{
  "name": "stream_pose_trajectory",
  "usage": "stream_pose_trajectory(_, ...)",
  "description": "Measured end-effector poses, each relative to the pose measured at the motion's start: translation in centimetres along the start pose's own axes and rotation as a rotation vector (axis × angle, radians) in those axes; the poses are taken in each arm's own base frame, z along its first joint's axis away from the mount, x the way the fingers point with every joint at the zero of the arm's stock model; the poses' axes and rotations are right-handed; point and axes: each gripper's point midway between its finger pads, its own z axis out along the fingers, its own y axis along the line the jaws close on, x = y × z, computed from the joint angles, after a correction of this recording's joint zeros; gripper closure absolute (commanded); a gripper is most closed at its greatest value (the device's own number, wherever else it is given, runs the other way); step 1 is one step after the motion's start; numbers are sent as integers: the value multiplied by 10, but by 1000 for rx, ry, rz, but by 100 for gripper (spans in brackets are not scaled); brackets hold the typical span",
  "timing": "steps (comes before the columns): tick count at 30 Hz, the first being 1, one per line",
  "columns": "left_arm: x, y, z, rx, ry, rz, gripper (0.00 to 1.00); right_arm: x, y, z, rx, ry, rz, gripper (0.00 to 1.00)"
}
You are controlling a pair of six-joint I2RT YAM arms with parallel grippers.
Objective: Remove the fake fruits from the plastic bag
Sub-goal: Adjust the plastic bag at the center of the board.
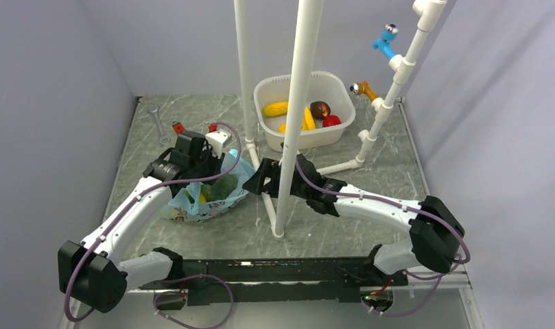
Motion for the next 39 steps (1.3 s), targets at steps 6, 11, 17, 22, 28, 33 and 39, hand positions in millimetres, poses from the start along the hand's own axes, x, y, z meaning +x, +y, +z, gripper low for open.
stream_pose_trajectory(6, -13, -2, -13, 5, -75, 6, 97, 8, -10, 15, 20, 19, -4, 33)
stream_pose_trajectory(11, -30, -1, -33, -11, -188, 3, 100, 12, -17, 29, 31, 30, -21, 60)
stream_pose_trajectory(17, -40, 11, -50, -91, -277, -22, 100, 16, -25, 32, 20, 17, -60, 100)
stream_pose_trajectory(22, -40, 20, -69, -159, -364, -48, 100, 31, -54, 40, 67, 29, -101, 100)
stream_pose_trajectory(28, -33, 35, -81, -202, -416, -134, 100, 38, -67, 50, 68, 5, -182, 100)
stream_pose_trajectory(33, -33, 39, -83, -208, -419, -173, 56, 39, -75, 55, 82, -2, -215, 100)
stream_pose_trajectory(39, -54, 39, -111, -199, -420, -218, 12, 48, -93, 52, 142, 42, -235, 77)
